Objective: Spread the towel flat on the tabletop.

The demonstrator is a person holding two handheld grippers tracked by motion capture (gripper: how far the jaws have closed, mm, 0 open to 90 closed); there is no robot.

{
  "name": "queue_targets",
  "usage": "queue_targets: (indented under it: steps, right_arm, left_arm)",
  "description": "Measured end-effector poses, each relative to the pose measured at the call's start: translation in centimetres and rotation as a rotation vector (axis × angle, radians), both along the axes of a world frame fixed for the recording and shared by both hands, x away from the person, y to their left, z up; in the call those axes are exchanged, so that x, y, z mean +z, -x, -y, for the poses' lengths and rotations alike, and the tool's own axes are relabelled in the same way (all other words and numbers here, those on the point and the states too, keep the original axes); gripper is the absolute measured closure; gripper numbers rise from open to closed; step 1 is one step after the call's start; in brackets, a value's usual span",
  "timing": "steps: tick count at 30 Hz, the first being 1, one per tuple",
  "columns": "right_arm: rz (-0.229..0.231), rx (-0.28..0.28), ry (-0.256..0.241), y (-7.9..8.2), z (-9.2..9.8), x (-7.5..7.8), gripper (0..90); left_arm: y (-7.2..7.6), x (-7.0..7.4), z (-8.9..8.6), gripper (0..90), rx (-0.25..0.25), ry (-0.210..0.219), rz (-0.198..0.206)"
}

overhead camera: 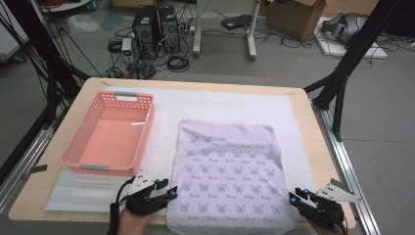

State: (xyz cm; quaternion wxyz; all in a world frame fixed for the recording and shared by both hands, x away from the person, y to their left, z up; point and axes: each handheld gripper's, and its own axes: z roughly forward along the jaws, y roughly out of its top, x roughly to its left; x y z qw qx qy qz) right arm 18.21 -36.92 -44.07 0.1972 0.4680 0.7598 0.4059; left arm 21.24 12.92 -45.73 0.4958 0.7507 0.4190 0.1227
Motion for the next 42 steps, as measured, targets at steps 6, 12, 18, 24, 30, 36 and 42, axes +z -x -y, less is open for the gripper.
queue_targets:
  steps: [6, 12, 18, 24, 30, 36, 42]
  right_arm:
    - [0.003, 0.004, 0.019, -1.1, -0.7, -0.3, 62.0]
    - [-0.018, 0.001, 0.023, -2.1, -1.2, -0.7, 61.9]
    - [-0.064, 0.008, 0.013, -2.1, -1.1, -1.0, 84.4]
    - [-0.097, 0.033, 0.002, -1.0, -0.4, -0.6, 86.7]
    - [-0.169, 0.067, -0.032, -0.1, 0.5, -0.3, 80.2]
    - [-0.093, 0.007, -0.038, -0.3, 0.6, -0.3, 66.9]
    - [-0.041, -0.016, 0.006, -1.9, -1.2, -0.9, 67.9]
  left_arm:
    - [-1.4, 0.2, 0.8, 48.5, 0.019, -0.012, 0.001]
    - [-2.3, 0.0, 1.5, 48.4, 0.036, -0.05, -0.054]
    - [-1.7, 0.2, 1.9, 79.8, 0.044, -0.122, -0.039]
    - [-0.1, 0.5, 0.9, 87.0, 0.029, -0.101, -0.086]
    - [1.3, 0.5, 0.6, 76.7, 0.002, -0.078, -0.076]
    - [-0.4, 0.6, -0.1, 52.8, 0.037, -0.022, -0.042]
    - [-2.1, 0.6, 0.4, 52.7, 0.014, -0.006, -0.036]
